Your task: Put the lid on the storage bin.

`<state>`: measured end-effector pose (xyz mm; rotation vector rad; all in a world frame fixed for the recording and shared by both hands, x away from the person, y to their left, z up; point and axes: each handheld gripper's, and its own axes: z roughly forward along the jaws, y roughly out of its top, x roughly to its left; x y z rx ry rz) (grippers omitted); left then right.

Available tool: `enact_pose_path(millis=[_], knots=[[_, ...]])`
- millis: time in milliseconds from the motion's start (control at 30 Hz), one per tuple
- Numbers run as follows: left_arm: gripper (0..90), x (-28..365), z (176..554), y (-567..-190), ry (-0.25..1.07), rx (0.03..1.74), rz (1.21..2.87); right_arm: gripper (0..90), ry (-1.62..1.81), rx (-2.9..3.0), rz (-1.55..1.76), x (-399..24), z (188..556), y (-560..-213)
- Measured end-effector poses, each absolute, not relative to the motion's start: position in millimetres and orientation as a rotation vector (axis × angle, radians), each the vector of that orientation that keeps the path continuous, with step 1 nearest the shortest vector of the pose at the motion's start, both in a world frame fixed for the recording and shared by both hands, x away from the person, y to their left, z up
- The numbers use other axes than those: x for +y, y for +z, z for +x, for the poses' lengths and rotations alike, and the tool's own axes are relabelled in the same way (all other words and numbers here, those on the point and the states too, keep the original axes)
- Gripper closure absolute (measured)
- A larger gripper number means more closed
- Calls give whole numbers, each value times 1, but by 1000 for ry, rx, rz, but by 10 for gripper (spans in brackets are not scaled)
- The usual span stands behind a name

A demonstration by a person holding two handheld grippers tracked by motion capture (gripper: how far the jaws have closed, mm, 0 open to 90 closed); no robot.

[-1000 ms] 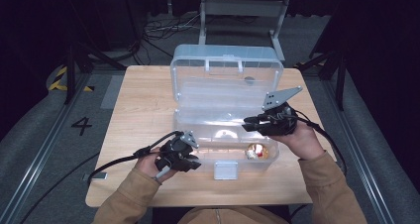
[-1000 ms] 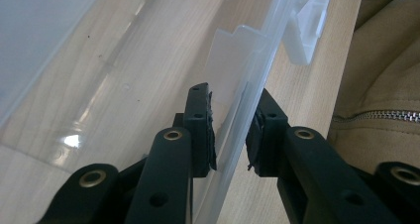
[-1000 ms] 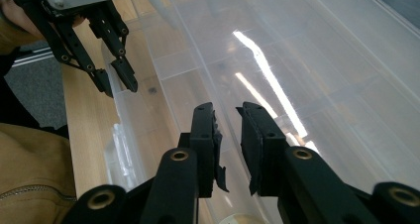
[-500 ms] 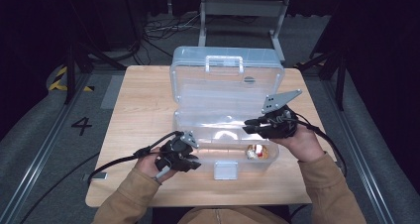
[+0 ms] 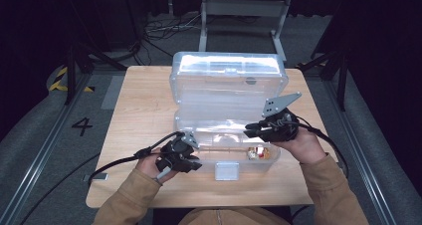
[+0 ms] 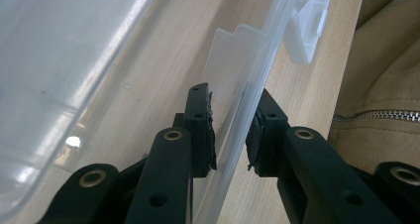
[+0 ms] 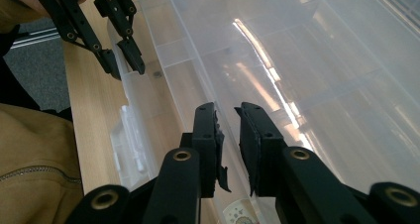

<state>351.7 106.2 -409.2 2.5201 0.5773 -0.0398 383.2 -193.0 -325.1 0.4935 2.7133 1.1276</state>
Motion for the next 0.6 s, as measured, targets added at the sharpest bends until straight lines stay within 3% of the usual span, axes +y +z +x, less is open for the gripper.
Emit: enact_pose_path(millis=[600], knots=[[741, 106, 351, -409, -41, 581, 2518, 782, 1112, 2731, 479, -193, 381, -327]])
